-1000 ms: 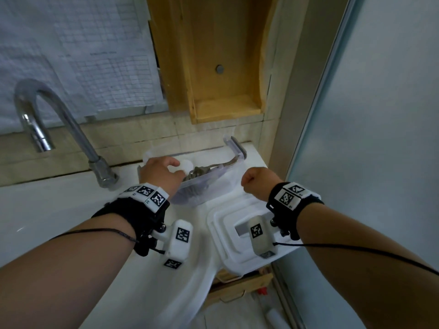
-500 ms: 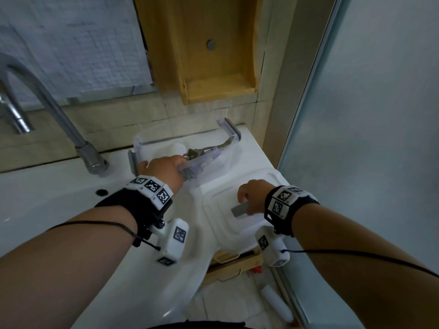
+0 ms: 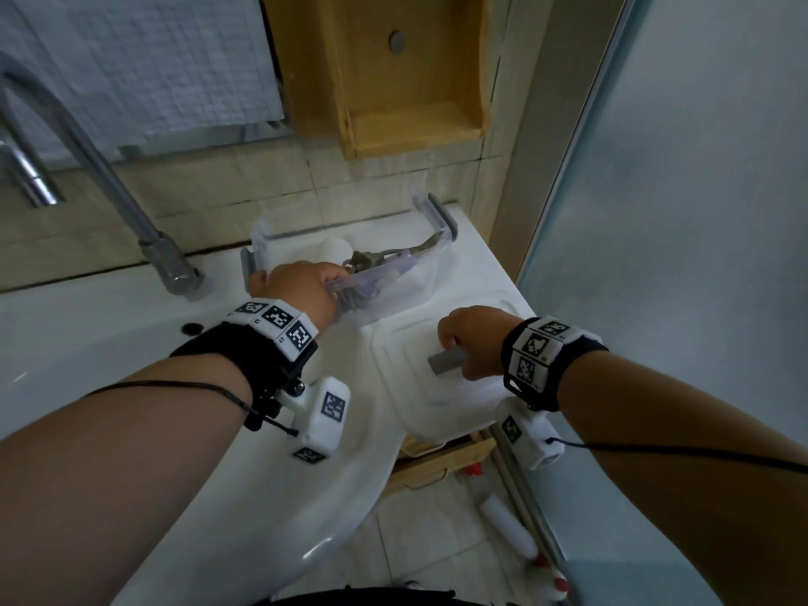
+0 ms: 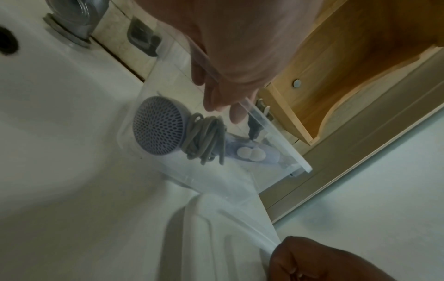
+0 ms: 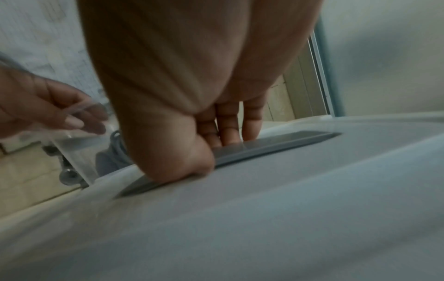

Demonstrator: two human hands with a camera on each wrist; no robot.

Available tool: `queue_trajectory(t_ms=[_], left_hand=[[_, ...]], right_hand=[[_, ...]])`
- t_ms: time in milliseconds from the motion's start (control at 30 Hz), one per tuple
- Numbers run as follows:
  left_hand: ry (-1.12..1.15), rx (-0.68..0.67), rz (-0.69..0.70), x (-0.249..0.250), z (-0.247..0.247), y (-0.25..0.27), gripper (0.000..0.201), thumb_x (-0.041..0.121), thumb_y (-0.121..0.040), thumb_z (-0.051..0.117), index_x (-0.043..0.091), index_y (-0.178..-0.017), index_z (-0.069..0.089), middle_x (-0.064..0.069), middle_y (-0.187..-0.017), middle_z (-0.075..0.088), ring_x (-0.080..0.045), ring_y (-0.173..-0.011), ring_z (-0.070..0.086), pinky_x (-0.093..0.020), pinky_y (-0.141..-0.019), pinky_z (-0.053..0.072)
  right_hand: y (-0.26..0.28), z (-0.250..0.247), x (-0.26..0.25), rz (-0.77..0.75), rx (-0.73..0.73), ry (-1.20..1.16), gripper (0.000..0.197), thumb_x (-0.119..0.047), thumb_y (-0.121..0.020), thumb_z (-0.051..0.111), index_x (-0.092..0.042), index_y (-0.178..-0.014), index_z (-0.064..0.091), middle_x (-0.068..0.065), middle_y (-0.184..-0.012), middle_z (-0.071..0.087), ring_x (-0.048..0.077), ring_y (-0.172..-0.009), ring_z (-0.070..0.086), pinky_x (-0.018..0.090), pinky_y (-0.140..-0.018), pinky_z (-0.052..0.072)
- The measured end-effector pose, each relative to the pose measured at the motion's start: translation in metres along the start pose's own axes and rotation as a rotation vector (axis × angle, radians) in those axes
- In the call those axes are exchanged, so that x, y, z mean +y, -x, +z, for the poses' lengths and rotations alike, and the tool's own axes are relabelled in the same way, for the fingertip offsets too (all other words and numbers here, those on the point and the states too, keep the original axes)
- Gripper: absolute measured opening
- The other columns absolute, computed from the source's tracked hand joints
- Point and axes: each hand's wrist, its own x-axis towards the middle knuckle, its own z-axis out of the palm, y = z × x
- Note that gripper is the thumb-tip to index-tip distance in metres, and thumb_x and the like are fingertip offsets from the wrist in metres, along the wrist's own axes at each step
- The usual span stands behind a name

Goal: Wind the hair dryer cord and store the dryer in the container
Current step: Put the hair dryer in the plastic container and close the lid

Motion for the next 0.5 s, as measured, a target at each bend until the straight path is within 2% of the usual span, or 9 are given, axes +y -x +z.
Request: queue_trajectory(t_ms=[67,167,267,333,367,433,500], left_hand=[[0.027,0.021,-0.014,-0.001,0.002,0.001,0.041,0.016,-0.081,0.046,0.04,-0.109,0.063,0.002,-0.118,0.066,-0.028,-0.115,0.054,-0.048,-0.106,0.023],[0.058,0.054,-0.025,0.0,0.002,0.003,0.042,0.017,-0.082,0.044,0.043,-0.109,0.064,0.002,-0.121,0.065,-0.028,-0.115,0.054,-0.05,-0.105,0.025],[0.104,-0.01,-0.052,0.001,0.0,0.003,0.041,0.018,-0.083,0.047,0.045,-0.109,0.062,0.004,-0.123,0.064,-0.027,-0.117,0.054,-0.05,-0.107,0.027],[0.181,-0.07,-0.037,0.0,-0.004,0.003,0.041,0.016,-0.081,0.052,0.047,-0.105,0.062,0.002,-0.124,0.064,-0.028,-0.117,0.055,-0.048,-0.107,0.032],[0.246,-0.098,-0.012,0.0,-0.005,0.004,0.04,0.013,-0.081,0.054,0.044,-0.105,0.063,-0.001,-0.125,0.064,-0.028,-0.116,0.056,-0.045,-0.106,0.036],[0.335,-0.148,0.045,0.001,-0.009,0.009,0.039,0.007,-0.083,0.055,0.027,-0.114,0.065,-0.007,-0.128,0.062,-0.029,-0.117,0.056,-0.035,-0.102,0.041],[0.353,-0.138,0.074,0.002,-0.013,0.014,0.034,0.012,-0.086,0.053,0.022,-0.116,0.066,-0.007,-0.127,0.062,-0.027,-0.117,0.056,-0.029,-0.096,0.04]], right_hand=[[0.004,-0.004,-0.003,-0.008,0.033,-0.051,0.032,-0.014,-0.071,0.068,-0.021,-0.089,0.042,-0.002,-0.096,0.044,0.019,-0.085,0.043,0.029,-0.072,0.037],[0.015,-0.014,-0.008,-0.018,0.081,-0.105,0.032,-0.013,-0.069,0.068,-0.021,-0.086,0.043,-0.002,-0.093,0.046,0.02,-0.083,0.045,0.028,-0.071,0.037],[0.028,-0.023,-0.014,-0.023,0.114,-0.13,0.03,-0.012,-0.068,0.068,-0.02,-0.084,0.044,-0.001,-0.092,0.048,0.02,-0.082,0.045,0.028,-0.07,0.04],[0.036,-0.028,-0.019,-0.031,0.141,-0.144,0.03,-0.012,-0.067,0.069,-0.019,-0.083,0.044,-0.001,-0.092,0.048,0.02,-0.081,0.046,0.028,-0.07,0.041],[0.04,-0.031,-0.022,-0.035,0.157,-0.144,0.03,-0.012,-0.067,0.069,-0.019,-0.083,0.045,-0.001,-0.091,0.048,0.02,-0.081,0.046,0.029,-0.07,0.042],[0.048,-0.037,-0.028,-0.039,0.186,-0.14,0.03,-0.013,-0.066,0.069,-0.019,-0.083,0.045,-0.001,-0.092,0.049,0.02,-0.08,0.046,0.028,-0.069,0.041],[0.054,-0.043,-0.034,-0.049,0.217,-0.131,0.03,-0.013,-0.066,0.069,-0.018,-0.084,0.045,0.0,-0.092,0.05,0.02,-0.079,0.046,0.029,-0.069,0.041]])
